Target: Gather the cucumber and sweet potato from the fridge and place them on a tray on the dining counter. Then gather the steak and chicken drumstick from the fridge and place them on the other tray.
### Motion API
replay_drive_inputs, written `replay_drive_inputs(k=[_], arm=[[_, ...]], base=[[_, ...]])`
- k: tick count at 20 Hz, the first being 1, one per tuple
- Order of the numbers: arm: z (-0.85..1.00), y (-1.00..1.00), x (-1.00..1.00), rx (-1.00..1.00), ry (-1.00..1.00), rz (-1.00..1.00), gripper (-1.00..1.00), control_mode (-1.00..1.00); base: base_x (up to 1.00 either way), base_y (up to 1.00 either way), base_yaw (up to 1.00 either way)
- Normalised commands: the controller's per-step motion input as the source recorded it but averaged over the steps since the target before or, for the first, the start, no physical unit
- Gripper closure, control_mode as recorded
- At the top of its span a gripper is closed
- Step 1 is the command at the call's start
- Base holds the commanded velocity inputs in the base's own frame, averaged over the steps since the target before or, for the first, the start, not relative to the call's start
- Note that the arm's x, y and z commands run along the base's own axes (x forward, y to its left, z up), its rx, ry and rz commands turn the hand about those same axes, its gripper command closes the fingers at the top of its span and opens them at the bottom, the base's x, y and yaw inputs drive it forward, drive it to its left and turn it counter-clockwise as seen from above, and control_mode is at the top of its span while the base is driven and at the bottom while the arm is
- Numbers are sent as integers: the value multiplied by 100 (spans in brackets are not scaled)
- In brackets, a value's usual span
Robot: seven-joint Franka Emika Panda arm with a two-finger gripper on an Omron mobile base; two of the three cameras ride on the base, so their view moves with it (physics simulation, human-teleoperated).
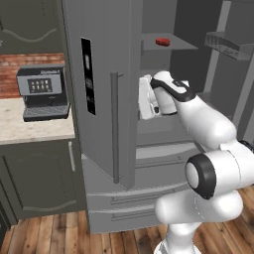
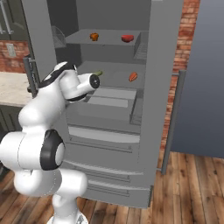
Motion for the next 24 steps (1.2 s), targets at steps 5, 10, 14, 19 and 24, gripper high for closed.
replay_drive_inputs(k=[5,10,14,19,24], arm=[[-7,31,5,2,0,4,100,-100],[-3,20,6,4,0,5,100,-100],[0,55,-7,6,0,18,100,-100],[-2,96,-47,0,6,27,100,-100],[-9,100,-69,-1,3,21,100,-100]], base=[[0,0,0],[0,0,0],[0,0,0],[0,0,0],[0,0,0]])
